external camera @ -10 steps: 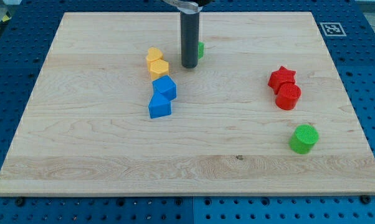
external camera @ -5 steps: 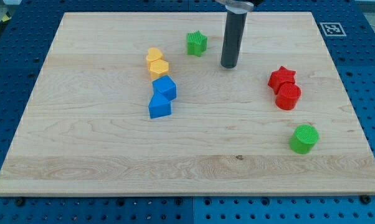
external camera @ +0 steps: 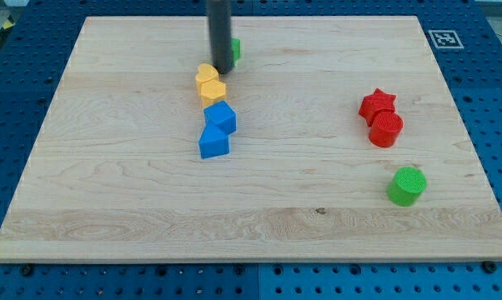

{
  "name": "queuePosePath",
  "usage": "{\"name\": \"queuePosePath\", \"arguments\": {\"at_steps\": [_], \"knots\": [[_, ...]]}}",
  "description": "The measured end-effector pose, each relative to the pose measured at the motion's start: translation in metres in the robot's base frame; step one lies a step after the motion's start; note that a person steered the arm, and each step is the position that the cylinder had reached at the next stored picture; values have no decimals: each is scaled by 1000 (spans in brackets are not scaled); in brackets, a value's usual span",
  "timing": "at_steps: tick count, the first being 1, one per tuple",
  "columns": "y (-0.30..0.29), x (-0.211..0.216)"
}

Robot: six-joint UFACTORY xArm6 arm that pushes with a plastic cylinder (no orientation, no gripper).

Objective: Move the green star to the top right of the board

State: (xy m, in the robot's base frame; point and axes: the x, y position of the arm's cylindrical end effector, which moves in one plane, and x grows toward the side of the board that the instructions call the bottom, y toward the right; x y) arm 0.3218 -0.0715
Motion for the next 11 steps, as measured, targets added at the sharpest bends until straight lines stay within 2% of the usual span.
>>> {"name": "queuePosePath", "arguments": {"at_steps": [1, 2, 4, 5, 6, 7, 8, 11], "knots": [[-19, -15], [26, -7], [68, 35], [88, -4], [68, -38], [-19, -39], [-51, -42], [-53, -38]]}}
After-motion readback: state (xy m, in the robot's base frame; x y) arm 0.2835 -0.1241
